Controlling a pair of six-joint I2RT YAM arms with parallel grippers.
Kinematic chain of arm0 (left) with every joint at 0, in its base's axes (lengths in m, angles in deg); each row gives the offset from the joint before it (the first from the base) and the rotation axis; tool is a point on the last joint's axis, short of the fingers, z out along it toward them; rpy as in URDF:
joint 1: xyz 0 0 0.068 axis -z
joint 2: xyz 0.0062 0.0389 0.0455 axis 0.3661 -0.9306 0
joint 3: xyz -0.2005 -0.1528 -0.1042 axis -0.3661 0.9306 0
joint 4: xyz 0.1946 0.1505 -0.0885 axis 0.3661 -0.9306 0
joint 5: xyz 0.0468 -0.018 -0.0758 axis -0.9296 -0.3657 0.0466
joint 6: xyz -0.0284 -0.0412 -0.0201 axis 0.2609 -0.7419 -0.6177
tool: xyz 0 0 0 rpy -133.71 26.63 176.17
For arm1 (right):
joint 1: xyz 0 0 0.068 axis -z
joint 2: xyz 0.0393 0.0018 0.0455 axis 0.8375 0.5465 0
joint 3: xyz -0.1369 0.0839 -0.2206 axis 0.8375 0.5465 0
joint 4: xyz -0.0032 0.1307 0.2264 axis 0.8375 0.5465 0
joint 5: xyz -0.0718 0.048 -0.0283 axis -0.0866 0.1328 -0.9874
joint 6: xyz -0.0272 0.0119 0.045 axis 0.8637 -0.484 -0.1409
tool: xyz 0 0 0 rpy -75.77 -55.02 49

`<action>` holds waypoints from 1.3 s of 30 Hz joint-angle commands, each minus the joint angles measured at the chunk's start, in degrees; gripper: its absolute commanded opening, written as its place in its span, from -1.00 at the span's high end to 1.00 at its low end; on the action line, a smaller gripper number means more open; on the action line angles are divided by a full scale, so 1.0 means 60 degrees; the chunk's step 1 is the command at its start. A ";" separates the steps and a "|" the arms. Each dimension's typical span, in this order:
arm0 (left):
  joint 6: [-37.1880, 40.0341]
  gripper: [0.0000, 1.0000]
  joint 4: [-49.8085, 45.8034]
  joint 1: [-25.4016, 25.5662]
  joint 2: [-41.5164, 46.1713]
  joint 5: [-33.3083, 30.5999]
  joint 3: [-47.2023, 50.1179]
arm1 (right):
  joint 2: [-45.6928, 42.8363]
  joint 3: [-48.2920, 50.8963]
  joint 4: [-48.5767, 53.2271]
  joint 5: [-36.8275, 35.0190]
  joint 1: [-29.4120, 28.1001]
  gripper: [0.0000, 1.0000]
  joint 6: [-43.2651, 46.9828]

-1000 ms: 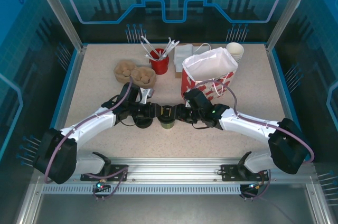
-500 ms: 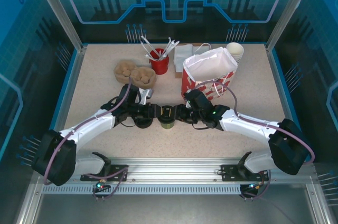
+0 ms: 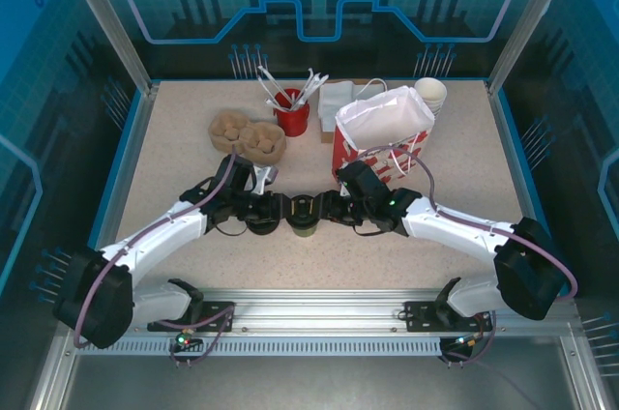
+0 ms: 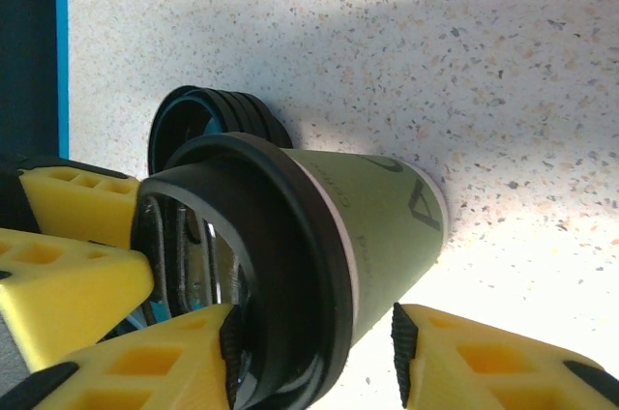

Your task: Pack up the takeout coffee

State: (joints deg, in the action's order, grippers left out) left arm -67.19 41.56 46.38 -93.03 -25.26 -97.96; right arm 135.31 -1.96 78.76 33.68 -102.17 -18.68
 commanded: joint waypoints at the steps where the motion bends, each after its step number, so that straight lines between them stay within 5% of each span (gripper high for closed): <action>1: -0.0049 0.14 -0.0939 0.0009 0.0155 -0.0322 -0.0371 | 0.0091 -0.0357 0.0539 0.0136 0.0079 0.02 0.0322; 18: -0.0146 0.03 -0.2044 -0.0028 0.0509 -0.1063 -0.1468 | -0.0262 -0.1584 0.1792 0.0284 0.0043 -0.07 0.1012; 30: -0.0500 -0.13 -0.3207 -0.0420 0.1820 -0.3130 -0.2942 | -0.1976 -0.3288 0.4433 0.0392 0.0095 -0.06 0.2351; 39: -0.0951 -0.21 -0.2624 -0.1272 0.1643 -0.4541 -0.3152 | -0.4026 -0.3847 0.6120 0.0323 0.1131 -0.01 0.3843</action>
State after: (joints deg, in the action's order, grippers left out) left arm -70.90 25.08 40.50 -82.27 -48.16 -115.53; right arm 114.13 -23.55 109.56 35.34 -97.39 -0.43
